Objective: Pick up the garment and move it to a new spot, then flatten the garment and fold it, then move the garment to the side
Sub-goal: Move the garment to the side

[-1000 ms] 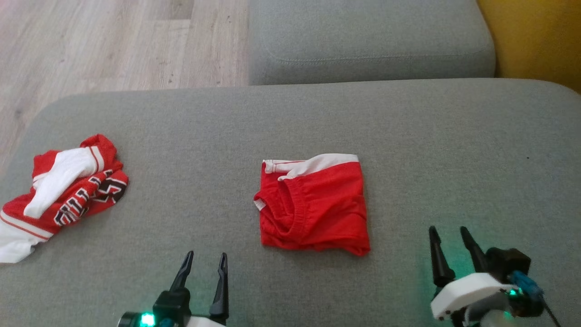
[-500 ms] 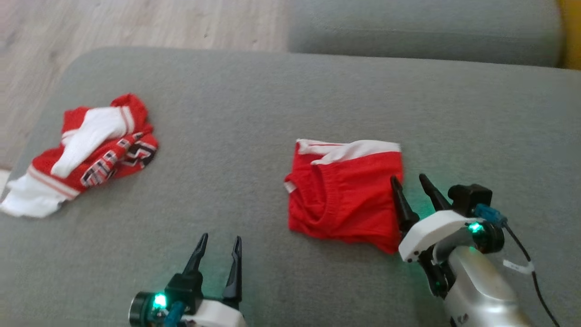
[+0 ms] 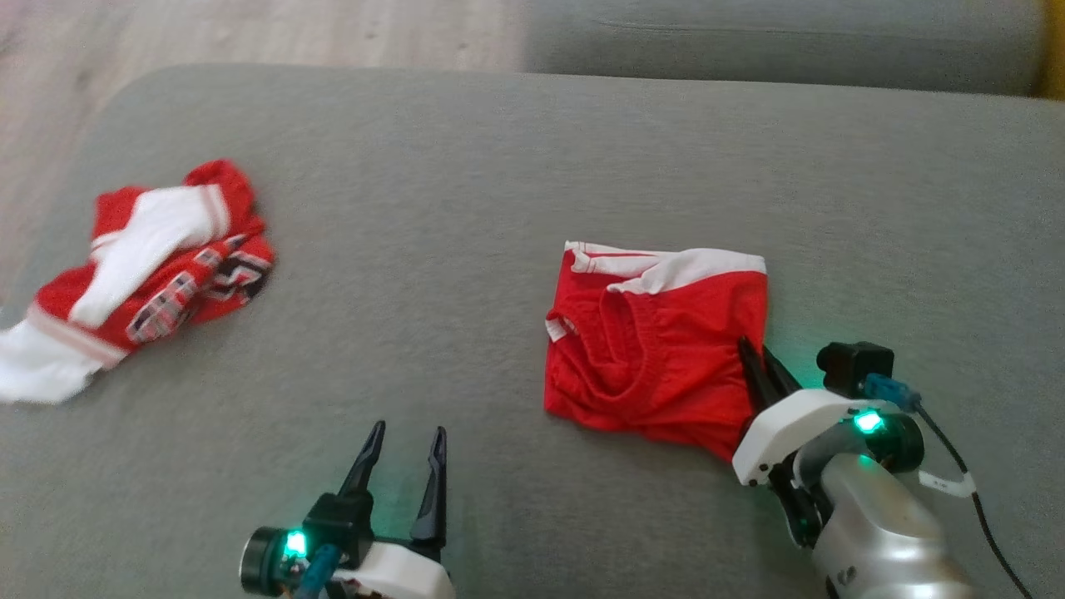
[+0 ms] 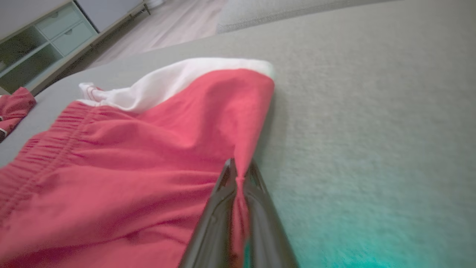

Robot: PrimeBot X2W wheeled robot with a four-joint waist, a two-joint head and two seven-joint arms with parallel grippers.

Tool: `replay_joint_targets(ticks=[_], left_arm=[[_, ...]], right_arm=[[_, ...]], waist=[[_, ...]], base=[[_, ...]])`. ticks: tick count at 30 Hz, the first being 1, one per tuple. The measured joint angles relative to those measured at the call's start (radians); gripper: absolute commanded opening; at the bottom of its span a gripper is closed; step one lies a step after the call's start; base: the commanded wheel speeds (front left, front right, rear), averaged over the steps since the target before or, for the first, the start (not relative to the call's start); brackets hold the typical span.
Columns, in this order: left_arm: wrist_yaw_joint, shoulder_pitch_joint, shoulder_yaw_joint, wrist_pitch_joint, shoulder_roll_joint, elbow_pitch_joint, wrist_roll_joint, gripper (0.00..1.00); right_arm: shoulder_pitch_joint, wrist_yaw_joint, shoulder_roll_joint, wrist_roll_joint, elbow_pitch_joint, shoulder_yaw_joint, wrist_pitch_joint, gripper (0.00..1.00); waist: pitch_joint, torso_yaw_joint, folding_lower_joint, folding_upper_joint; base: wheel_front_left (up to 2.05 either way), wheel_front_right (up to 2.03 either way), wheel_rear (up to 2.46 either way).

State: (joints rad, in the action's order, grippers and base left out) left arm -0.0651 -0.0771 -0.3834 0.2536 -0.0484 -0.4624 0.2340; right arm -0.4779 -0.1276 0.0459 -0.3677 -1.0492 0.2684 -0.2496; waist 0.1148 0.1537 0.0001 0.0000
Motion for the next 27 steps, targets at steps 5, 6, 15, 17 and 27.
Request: replay_joint_targets(ticks=[5, 6, 15, 17, 27], left_arm=[[0.022, -0.004, -0.008, 0.0, 0.0, 0.0, -0.006, 1.0], [0.026, -0.006, -0.016, 0.0, 0.0, 0.0, -0.006, 1.0], [0.033, -0.084, -0.054, 0.0, 0.0, 0.013, 0.021, 1.0], [0.036, -0.085, -0.067, 0.0, 0.0, 0.014, 0.022, 1.0], [0.058, -0.084, -0.099, 0.0, 0.0, 0.045, 0.025, 1.0]], right_arm=[[0.031, 0.0, 0.002, -0.001, 0.046, 0.016, 0.0, 0.0], [0.04, 0.0, 0.003, -0.001, 0.055, 0.022, 0.0, 0.0], [0.063, 0.0, 0.004, -0.032, 0.113, 0.13, 0.0, 0.0], [0.063, 0.0, 0.006, -0.036, 0.117, 0.139, 0.0, 0.0], [0.074, 0.0, 0.007, -0.03, 0.127, 0.119, 0.0, 0.0]], waist=[[-0.017, -0.114, -0.0001, 0.0], [-0.02, -0.142, -0.0001, 0.0], [-0.032, -0.433, -0.0001, 0.0], [-0.032, -0.495, -0.0001, 0.0], [-0.01, -0.674, -0.0002, 0.0]], base=[[0.0, 0.0, 0.0], [0.0, 0.0, 0.0], [0.0, 0.0, 0.0], [0.0, 0.0, 0.0], [0.0, 0.0, 0.0]])
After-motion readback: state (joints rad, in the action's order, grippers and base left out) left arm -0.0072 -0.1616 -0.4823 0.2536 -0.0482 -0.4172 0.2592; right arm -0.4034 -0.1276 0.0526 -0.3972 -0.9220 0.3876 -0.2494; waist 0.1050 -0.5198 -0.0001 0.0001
